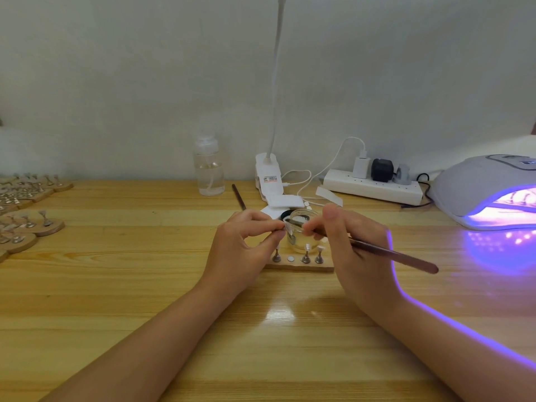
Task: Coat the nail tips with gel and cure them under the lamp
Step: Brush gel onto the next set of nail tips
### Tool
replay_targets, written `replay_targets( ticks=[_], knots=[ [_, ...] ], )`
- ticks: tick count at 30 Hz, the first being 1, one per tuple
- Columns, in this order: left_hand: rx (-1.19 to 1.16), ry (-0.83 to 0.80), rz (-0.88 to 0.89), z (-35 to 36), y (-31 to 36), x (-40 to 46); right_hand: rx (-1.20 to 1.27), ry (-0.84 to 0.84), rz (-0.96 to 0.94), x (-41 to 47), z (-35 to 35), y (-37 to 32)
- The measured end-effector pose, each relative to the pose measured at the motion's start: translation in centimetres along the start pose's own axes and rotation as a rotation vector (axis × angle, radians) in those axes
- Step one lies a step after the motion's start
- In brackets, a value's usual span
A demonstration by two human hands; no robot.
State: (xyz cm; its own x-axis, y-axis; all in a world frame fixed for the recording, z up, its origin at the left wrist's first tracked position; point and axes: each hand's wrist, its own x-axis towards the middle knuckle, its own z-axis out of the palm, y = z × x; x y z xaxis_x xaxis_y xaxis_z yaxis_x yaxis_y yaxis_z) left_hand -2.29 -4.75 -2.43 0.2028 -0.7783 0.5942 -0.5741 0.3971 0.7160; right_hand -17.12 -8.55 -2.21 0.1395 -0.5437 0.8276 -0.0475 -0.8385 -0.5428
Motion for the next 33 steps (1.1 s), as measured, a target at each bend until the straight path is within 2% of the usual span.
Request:
replay_targets(
  ticks=[4, 8, 12, 16, 20, 24, 28, 31, 33],
  knots=[
    [-0.009, 0.000, 0.005, -0.01, 0.00, -0.04, 0.095, 0.001, 0.093, -0.12, 0.09, 0.01],
    [-0.003, -0.002, 0.007, -0.02, -0.03, 0.01, 0.008, -0.006, -0.007, 0.07, 0.09, -0.03],
    [-0.006, -0.001, 0.013, -0.01, 0.05, -0.02, 0.110, -0.009, 0.119, -0.15, 0.08, -0.02],
    [0.004, 0.002, 0.019, -0.02, -0.01, 0.00, 0.027, -0.021, 0.013, 0.05, 0.09, -0.12],
    [0.005, -0.005, 0.011, -0.02, -0.01, 0.01, 0.119, -0.005, 0.115, -0.09, 0.04, -0.16],
    [0.004, -0.009, 0.004, -0.04, -0.04, 0.01, 0.032, -0.019, 0.025, 0.07, 0.04, -0.02],
    [-0.002, -0.009, 0.002, -0.05, -0.04, -0.03, 0.157, -0.016, 0.162, -0.19, 0.08, -0.13],
    [-0.004, -0.005, 0.002, 0.00, -0.10, 0.00, 0.077, -0.008, 0.042, -0.02, 0.08, -0.19],
    [-0.002, -0.006, 0.001, -0.01, -0.11, 0.00, 0.049, -0.024, 0.027, 0.05, 0.07, -0.06]
  ],
)
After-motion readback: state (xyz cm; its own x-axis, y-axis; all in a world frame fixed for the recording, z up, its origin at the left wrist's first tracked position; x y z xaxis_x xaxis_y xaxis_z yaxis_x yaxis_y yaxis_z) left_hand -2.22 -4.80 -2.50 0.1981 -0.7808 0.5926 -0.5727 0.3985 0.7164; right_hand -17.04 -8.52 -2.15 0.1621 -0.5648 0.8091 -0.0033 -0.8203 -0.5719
